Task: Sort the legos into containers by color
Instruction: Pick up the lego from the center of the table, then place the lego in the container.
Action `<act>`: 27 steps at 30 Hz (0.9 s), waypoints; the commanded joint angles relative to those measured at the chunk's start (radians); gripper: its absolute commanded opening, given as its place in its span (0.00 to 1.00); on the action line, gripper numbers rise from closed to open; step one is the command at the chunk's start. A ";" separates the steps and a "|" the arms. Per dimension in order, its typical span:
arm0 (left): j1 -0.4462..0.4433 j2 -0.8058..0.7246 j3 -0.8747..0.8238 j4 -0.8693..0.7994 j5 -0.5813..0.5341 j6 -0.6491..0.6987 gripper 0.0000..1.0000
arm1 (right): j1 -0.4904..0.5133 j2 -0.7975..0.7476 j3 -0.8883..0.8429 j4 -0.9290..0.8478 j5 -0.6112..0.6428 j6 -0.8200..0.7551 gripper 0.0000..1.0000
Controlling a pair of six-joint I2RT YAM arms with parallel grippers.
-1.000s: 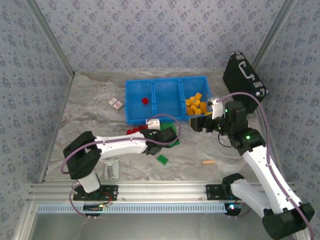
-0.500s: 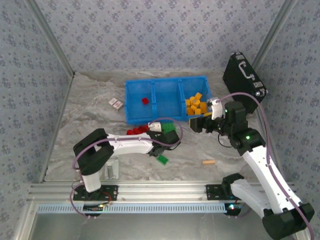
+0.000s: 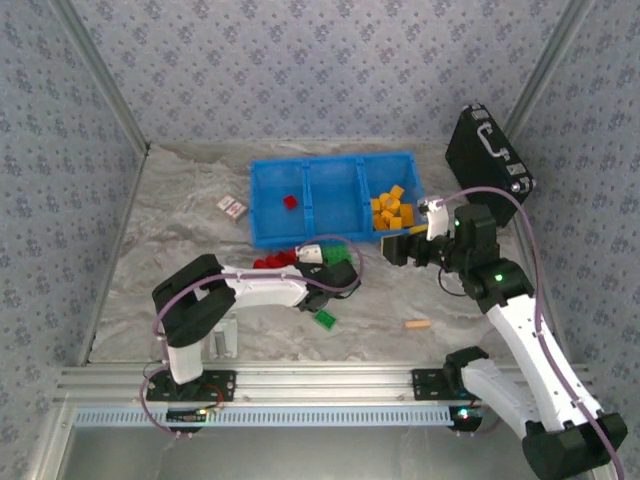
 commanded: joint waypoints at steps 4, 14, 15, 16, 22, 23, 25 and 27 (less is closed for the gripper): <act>0.019 0.003 -0.011 -0.011 0.027 0.013 0.23 | -0.030 -0.002 -0.006 0.009 -0.056 0.010 0.89; 0.027 -0.245 0.086 -0.170 -0.093 0.226 0.21 | -0.050 0.040 -0.021 0.038 -0.087 0.018 0.89; 0.040 -0.266 0.103 -0.175 -0.103 0.256 0.22 | -0.050 0.049 -0.021 0.044 -0.090 0.018 0.89; 0.057 -0.279 0.116 -0.178 -0.103 0.286 0.22 | -0.051 0.057 -0.022 0.048 -0.092 0.018 0.89; 0.212 -0.268 0.159 -0.066 -0.037 0.453 0.22 | -0.052 0.076 -0.022 0.054 -0.098 0.016 0.88; 0.239 -0.250 0.168 -0.048 -0.022 0.477 0.22 | -0.051 0.078 -0.021 0.051 -0.099 0.015 0.88; 0.287 -0.209 0.175 0.014 0.015 0.523 0.22 | -0.050 0.081 -0.022 0.048 -0.099 0.015 0.88; 0.339 -0.156 0.189 0.061 0.090 0.557 0.22 | -0.051 0.087 -0.019 0.049 -0.099 0.014 0.88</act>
